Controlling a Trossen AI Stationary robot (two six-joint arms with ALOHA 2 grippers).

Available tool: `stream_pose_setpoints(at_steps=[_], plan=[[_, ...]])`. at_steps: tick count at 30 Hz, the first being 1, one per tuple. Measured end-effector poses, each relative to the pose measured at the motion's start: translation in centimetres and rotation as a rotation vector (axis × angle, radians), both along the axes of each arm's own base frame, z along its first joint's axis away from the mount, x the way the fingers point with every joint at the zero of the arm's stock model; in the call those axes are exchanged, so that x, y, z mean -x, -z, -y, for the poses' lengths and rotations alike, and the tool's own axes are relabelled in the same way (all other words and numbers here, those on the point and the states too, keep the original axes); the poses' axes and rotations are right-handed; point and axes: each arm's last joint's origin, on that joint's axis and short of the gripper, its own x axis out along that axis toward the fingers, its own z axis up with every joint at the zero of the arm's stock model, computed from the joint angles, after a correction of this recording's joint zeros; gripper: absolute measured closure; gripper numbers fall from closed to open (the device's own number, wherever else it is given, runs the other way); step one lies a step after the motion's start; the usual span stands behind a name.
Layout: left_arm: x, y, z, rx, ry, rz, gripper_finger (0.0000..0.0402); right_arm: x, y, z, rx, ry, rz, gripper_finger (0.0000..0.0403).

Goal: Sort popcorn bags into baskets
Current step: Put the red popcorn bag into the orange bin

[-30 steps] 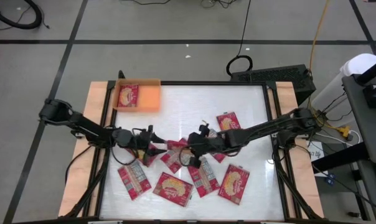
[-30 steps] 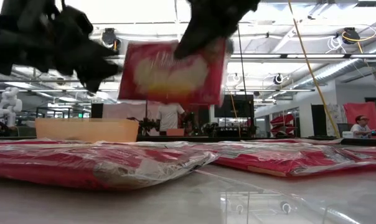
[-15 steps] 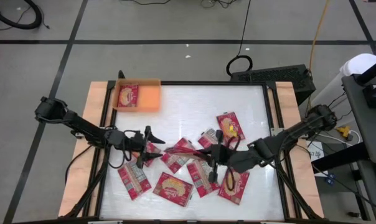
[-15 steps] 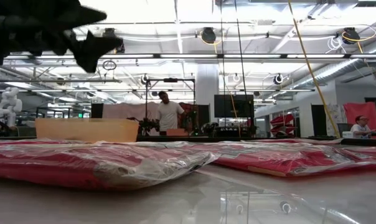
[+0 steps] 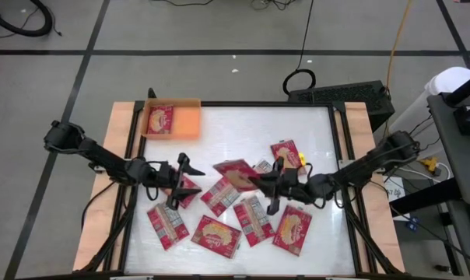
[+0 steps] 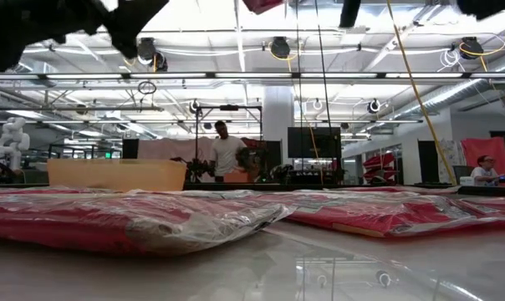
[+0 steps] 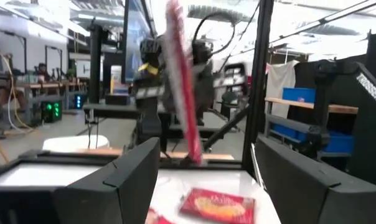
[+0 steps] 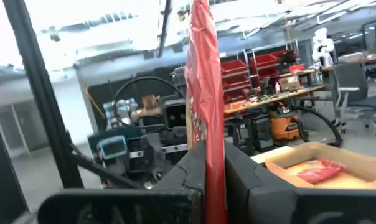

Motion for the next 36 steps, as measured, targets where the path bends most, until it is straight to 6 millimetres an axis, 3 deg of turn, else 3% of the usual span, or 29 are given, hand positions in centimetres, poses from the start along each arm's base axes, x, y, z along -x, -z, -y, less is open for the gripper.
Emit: stream_pose_setpoints(at_steps=[9, 17, 22, 27, 34, 36], plan=[[-4.0, -2.0, 2.2, -0.121, -0.027, -0.017, 0.0137, -1.7, 1.9, 0.4, 0.001, -0.096, 0.172, 0.0385], [-4.9, -3.8, 2.3, -0.058, -0.081, 0.010, 0.0142, -3.7, 2.8, -0.1, 0.028, -0.062, 0.200, 0.0385], [-5.2, -3.7, 2.3, -0.049, -0.079, -0.040, 0.0166, -5.4, 2.8, -0.8, 0.080, -0.040, 0.200, 0.0385], [-5.2, -3.8, 2.3, -0.017, -0.077, -0.028, 0.0227, -5.4, 2.4, -0.8, 0.104, -0.026, 0.208, 0.0385], [-5.0, -4.4, 1.2, -0.083, -0.130, -0.028, 0.0373, -5.4, 2.4, -0.5, 0.144, 0.048, 0.183, 0.0381], [-4.6, -4.9, 0.5, -0.101, -0.153, -0.049, 0.0385, -5.4, 2.4, -0.4, 0.180, 0.084, 0.167, 0.0372]])
